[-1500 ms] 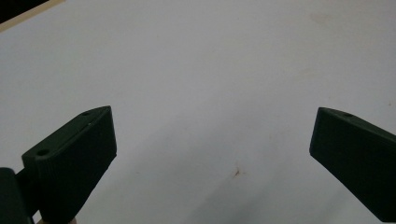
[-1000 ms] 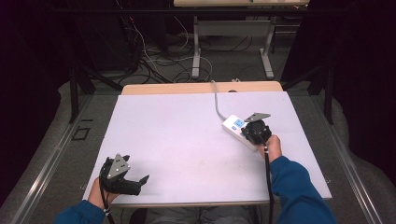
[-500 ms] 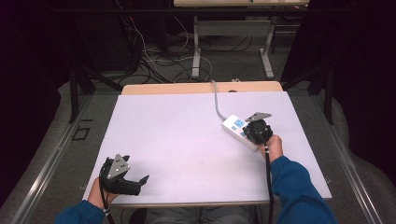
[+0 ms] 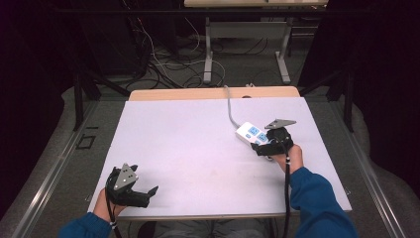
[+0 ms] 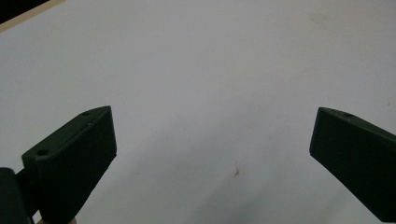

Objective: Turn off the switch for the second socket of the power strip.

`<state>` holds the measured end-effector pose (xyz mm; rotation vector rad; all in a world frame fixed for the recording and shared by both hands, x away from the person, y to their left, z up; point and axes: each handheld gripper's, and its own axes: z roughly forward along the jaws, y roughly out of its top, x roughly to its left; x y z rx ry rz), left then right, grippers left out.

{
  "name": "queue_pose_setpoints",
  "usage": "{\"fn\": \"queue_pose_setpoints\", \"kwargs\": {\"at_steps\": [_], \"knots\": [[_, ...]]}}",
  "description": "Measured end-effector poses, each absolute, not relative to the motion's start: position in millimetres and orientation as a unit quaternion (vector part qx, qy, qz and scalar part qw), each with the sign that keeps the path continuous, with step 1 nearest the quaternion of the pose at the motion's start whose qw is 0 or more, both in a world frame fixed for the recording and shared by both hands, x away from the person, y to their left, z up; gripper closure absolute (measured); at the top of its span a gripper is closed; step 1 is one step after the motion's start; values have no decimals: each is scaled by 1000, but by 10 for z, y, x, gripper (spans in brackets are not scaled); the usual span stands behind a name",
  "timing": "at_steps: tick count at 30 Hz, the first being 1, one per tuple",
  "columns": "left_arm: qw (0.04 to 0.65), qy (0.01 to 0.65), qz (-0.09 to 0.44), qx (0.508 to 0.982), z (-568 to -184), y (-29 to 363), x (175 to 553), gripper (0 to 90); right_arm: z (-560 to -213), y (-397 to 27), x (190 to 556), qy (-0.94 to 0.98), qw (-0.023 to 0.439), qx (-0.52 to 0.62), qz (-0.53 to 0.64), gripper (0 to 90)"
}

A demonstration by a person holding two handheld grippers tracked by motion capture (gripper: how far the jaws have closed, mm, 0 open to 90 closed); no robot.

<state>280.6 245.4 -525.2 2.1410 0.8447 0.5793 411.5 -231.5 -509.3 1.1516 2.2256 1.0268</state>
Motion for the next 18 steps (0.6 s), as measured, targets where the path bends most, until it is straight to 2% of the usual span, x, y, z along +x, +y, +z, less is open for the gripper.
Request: {"fn": "queue_pose_setpoints", "kwargs": {"at_steps": [9, 18], "knots": [[372, 329, 230, 837, -5242, 2467, 2809, 5, -5021, -2339, 3869, 812, 197, 393, 384, 17], [372, 330, 231, 836, -5240, 2469, 2808, 4, -4977, -2336, 3598, 818, 193, 375, 392, 0]]}}
